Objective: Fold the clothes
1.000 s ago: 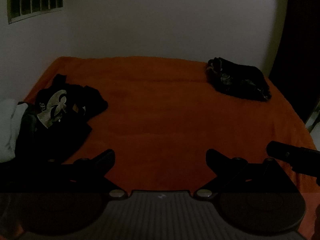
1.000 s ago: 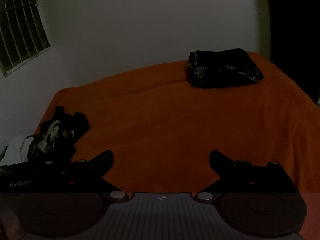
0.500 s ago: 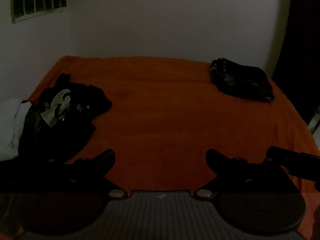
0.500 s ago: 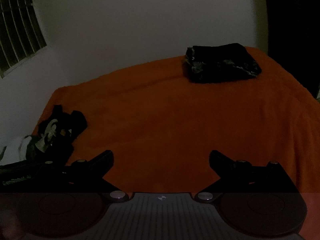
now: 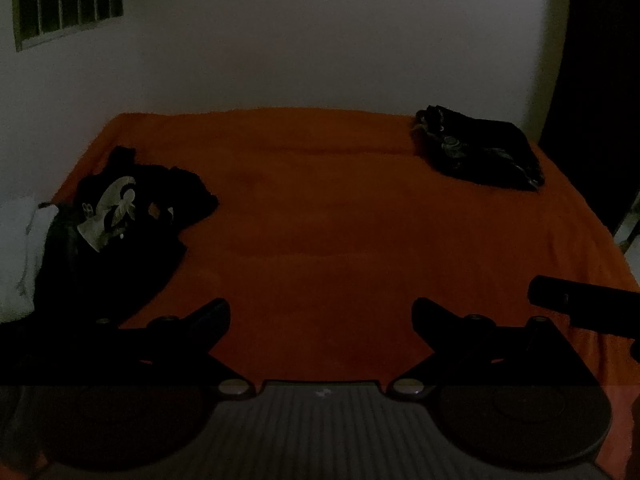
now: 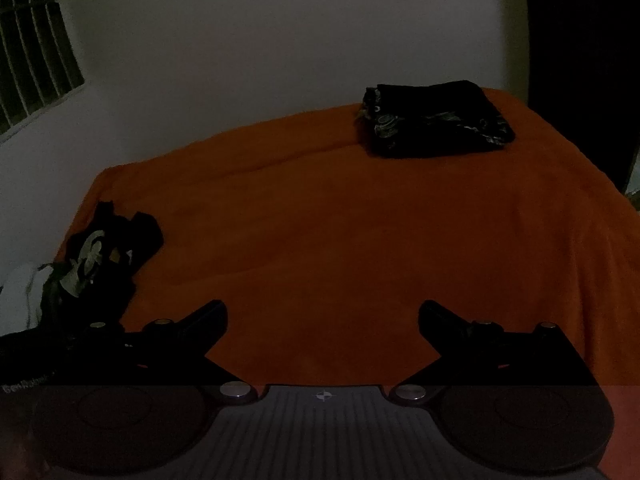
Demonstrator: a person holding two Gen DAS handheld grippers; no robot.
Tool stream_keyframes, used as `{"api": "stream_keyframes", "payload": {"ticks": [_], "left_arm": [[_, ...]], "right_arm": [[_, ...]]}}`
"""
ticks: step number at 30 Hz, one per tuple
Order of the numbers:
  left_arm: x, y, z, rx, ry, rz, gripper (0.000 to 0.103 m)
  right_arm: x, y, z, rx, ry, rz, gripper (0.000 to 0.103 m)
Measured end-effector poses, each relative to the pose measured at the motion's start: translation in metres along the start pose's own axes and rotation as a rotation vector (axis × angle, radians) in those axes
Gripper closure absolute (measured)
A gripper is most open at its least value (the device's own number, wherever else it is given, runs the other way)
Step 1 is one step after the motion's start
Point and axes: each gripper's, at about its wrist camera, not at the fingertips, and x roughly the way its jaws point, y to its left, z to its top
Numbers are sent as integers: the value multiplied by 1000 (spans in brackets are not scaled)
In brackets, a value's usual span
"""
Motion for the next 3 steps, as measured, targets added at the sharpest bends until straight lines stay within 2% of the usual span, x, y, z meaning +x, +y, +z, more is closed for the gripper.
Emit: {"api": "stream_keyframes", "payload": {"ticks": [3], "left_arm": [[-2, -2, -1, 4, -7, -12, 0]], "right_arm": [[-1, -2, 0, 8, -1, 5, 0]]}}
